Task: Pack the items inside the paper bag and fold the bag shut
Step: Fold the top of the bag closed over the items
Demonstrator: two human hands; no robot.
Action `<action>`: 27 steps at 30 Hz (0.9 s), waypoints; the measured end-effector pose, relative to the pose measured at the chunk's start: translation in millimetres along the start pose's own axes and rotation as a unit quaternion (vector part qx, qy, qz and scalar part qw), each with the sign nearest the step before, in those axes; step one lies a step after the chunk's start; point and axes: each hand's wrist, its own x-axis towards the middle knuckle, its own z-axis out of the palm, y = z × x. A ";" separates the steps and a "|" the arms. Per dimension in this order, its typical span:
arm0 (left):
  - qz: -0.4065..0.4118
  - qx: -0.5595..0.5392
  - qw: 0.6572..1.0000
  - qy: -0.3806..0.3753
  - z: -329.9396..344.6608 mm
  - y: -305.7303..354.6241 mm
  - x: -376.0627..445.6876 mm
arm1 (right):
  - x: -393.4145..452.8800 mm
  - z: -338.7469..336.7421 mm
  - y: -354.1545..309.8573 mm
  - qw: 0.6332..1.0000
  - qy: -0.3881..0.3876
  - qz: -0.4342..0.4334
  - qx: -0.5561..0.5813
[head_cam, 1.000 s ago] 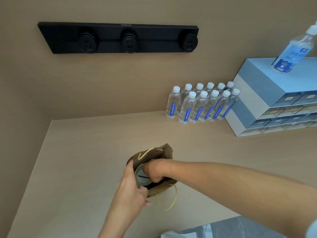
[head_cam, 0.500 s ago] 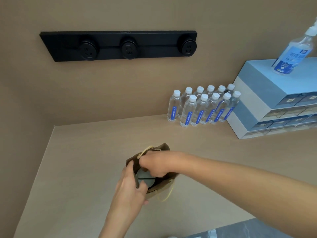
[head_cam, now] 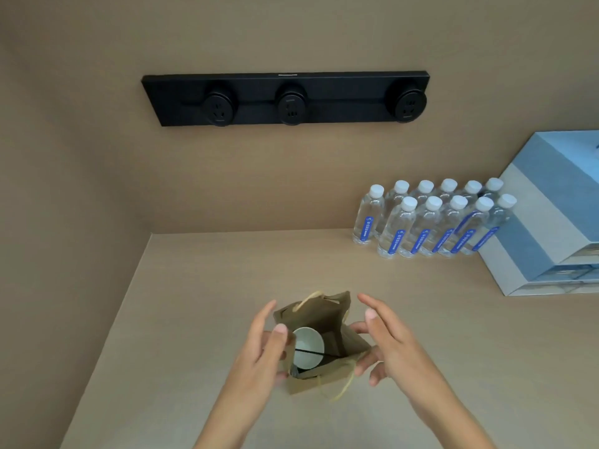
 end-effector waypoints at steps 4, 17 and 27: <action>-0.005 0.013 1.000 0.006 11.4 6.5 4.0 | 5.5 10.6 -6.5 0.999 -0.015 0.040 -0.001; -0.070 -0.137 0.981 0.119 33.4 -10.8 14.8 | 27.9 21.0 11.9 0.969 0.021 0.149 0.193; -0.004 0.079 0.994 0.082 39.9 -28.9 22.4 | 27.5 14.8 53.7 1.000 0.020 0.001 0.008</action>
